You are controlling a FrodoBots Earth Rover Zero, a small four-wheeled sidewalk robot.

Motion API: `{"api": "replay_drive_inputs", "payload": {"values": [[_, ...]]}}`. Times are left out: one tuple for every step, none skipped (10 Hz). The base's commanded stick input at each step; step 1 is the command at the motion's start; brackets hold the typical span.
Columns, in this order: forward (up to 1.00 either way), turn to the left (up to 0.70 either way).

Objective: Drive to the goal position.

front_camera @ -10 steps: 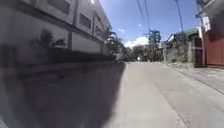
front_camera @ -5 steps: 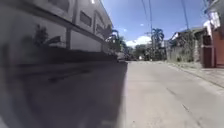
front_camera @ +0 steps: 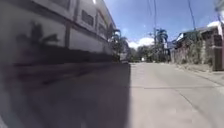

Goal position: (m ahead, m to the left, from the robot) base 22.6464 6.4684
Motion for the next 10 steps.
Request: {"api": "replay_drive_inputs", "payload": {"values": [[1.00, 0.00], [1.00, 0.00], [1.00, 0.00], [1.00, 0.00], [1.00, 0.00], [1.00, 0.04], [1.00, 0.02], [1.00, 0.00], [1.00, 0.00], [1.00, 0.03]]}}
